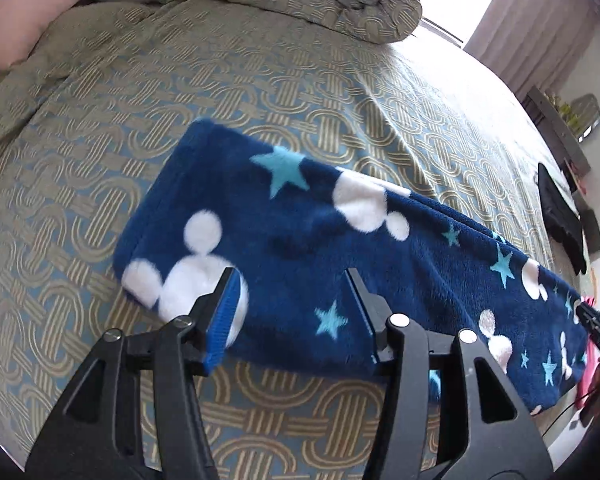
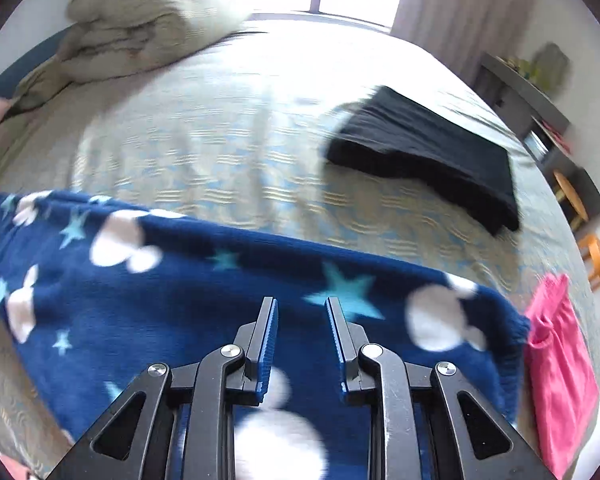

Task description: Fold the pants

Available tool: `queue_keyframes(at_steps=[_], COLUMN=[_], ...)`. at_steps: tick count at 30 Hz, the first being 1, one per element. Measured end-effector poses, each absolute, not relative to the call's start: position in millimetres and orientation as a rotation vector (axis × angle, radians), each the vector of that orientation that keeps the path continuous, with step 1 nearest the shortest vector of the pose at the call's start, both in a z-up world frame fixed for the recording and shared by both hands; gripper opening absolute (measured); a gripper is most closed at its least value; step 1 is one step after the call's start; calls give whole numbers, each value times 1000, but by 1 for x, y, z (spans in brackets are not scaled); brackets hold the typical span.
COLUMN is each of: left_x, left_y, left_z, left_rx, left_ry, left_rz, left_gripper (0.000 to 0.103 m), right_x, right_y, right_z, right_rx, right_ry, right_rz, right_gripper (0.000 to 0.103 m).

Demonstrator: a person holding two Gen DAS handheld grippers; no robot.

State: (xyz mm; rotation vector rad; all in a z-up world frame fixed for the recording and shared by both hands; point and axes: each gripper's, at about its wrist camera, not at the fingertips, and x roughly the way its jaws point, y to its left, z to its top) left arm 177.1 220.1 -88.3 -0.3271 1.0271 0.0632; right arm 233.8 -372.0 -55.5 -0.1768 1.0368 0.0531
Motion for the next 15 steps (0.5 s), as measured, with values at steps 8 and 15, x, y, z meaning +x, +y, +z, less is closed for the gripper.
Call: queue_keyframes(at_steps=[8, 15], left_x=[133, 139], left_y=[232, 237], left_z=[-123, -136], left_rx=[-353, -380], left_ry=[1101, 1096], left_rz=[57, 41], left_gripper=[57, 58], right_x=[230, 249], right_y=[-182, -111], right_z=[-79, -105], right_rx=[-302, -355], right_ry=[1072, 1126], right_rz=[482, 578], right_gripper=[35, 35])
